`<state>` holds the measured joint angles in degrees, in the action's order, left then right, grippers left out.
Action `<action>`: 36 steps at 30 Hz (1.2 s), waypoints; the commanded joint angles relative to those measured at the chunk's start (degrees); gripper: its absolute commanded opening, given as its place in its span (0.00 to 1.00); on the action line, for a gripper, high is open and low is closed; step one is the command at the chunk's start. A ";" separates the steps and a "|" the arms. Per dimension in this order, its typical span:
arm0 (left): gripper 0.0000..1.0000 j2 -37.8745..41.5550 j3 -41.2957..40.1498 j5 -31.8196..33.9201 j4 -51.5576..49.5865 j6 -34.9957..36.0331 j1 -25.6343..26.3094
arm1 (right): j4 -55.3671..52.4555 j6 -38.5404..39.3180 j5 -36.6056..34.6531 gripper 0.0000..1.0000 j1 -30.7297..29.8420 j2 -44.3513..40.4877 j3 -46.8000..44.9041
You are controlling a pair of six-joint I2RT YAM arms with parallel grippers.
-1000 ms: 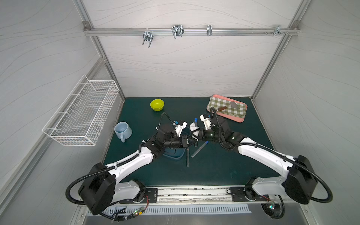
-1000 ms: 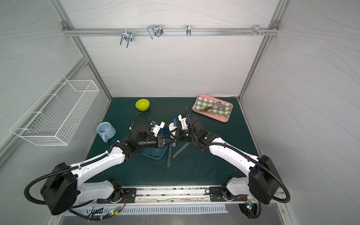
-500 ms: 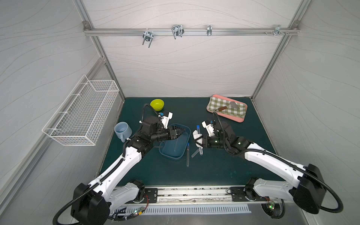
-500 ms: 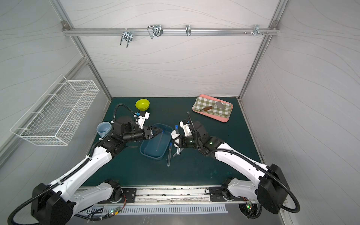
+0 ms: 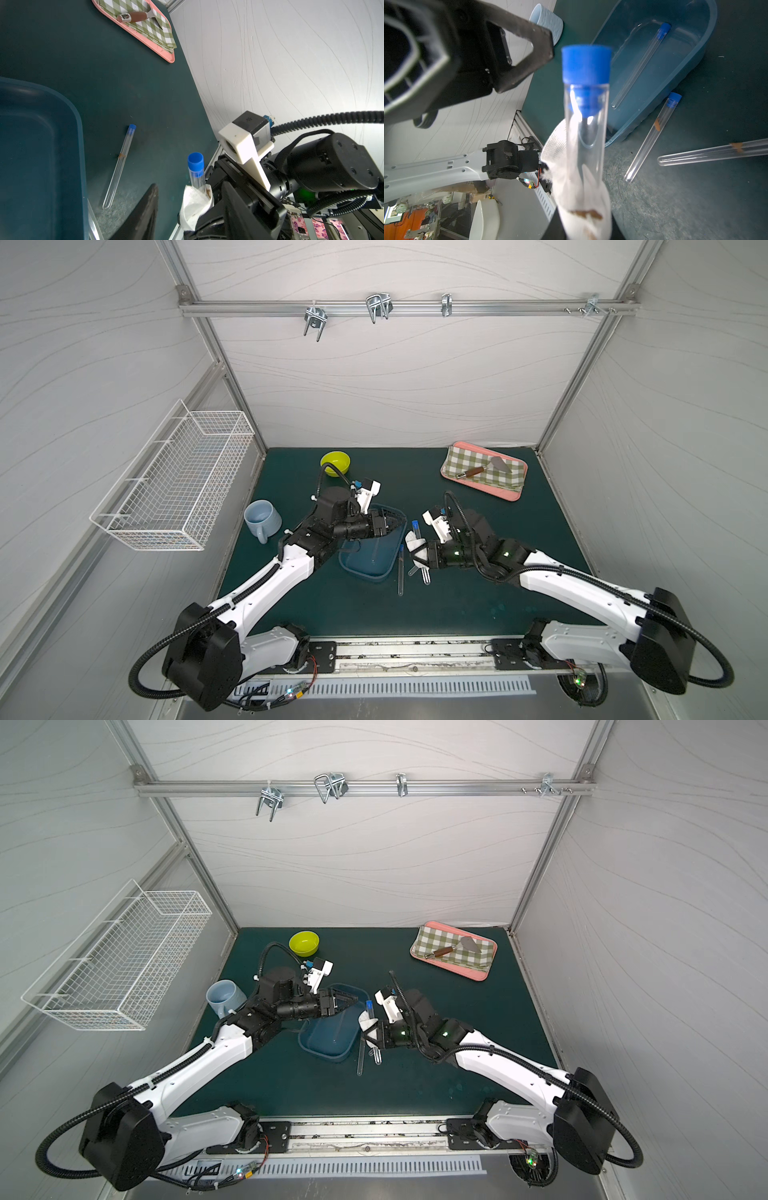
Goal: Wipe the exteriors of test tubes
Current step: Wipe the dirt from the test tube.
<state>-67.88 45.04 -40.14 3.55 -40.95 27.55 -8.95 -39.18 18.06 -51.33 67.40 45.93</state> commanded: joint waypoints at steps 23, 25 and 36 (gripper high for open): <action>0.42 -2.86 1.10 -0.14 6.66 -1.24 4.26 | 2.22 1.68 3.40 0.17 -2.72 1.52 3.54; 0.38 -2.97 1.26 -0.19 6.73 -1.28 4.43 | 2.39 1.73 3.42 0.17 -2.81 1.86 3.77; 0.14 -2.88 0.89 1.09 7.01 -1.32 4.61 | 2.93 1.78 3.85 0.17 -3.01 3.16 4.26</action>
<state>-70.54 44.21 -39.88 8.23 -43.18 31.97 -7.55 -37.54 20.62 -53.80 70.57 48.75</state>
